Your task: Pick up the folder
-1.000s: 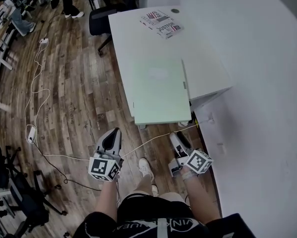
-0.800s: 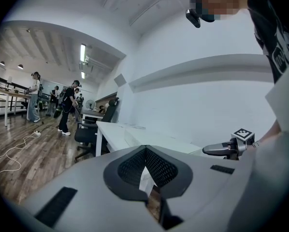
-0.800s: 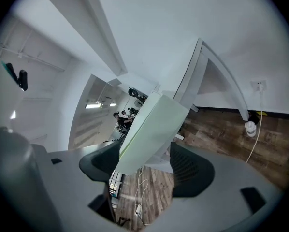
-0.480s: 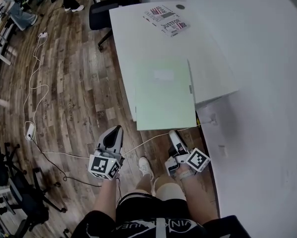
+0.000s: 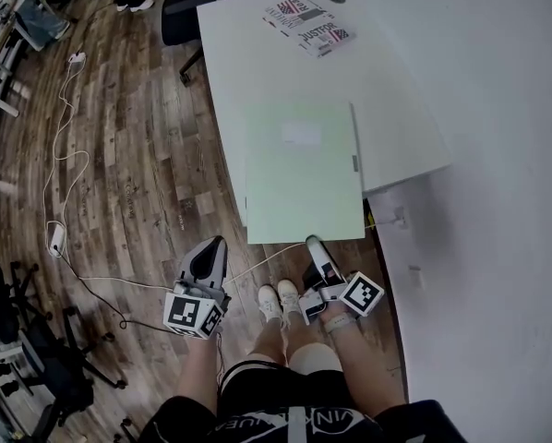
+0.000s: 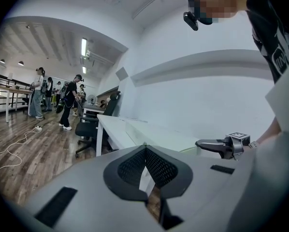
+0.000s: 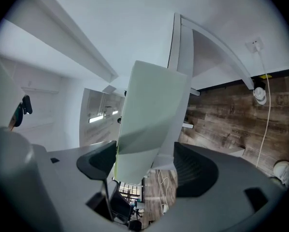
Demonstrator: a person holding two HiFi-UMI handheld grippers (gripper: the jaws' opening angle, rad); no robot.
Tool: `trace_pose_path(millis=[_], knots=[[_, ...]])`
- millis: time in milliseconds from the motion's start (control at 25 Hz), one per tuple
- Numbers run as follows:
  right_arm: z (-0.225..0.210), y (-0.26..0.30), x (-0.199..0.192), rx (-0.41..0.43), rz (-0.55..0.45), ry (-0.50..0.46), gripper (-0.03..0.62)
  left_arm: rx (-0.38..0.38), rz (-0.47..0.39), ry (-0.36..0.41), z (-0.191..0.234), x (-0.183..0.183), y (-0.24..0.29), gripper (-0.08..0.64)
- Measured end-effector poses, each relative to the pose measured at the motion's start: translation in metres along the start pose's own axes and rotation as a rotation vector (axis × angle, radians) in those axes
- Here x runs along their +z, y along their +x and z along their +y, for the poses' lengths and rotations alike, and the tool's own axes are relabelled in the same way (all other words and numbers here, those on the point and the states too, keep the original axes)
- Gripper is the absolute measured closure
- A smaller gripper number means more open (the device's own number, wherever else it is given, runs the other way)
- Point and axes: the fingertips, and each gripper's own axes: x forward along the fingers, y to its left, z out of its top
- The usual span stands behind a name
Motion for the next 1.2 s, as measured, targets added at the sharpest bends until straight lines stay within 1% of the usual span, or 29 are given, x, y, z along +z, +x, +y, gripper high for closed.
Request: trace_pose_path(millis=[200, 360, 560, 840, 1040, 1200], knots=[[0.003, 0.008, 0.003, 0.038, -0.020, 0.029, 0.247, 0.024, 0.011, -0.017, 0.004, 0.003, 0.003, 0.546], [-0.002, 0.011, 0.001, 0.037, -0.022, 0.062, 0.247, 0.016, 0.005, -0.013, 0.005, -0.002, 0.006, 0.546], [0.007, 0.015, 0.004, 0.068, -0.043, 0.078, 0.247, 0.015, 0.009, -0.011, 0.007, -0.005, 0.005, 0.546], [0.004, 0.025, 0.008, 0.066, -0.072, 0.120, 0.247, 0.028, 0.022, -0.023, 0.011, -0.010, 0.001, 0.546], [0.000, 0.034, 0.010, 0.068, -0.099, 0.171, 0.247, 0.034, 0.031, -0.027, 0.014, -0.016, 0.000, 0.546], [-0.001, 0.042, 0.011, 0.075, -0.103, 0.181, 0.249, 0.037, 0.032, -0.030, 0.014, -0.020, 0.000, 0.546]])
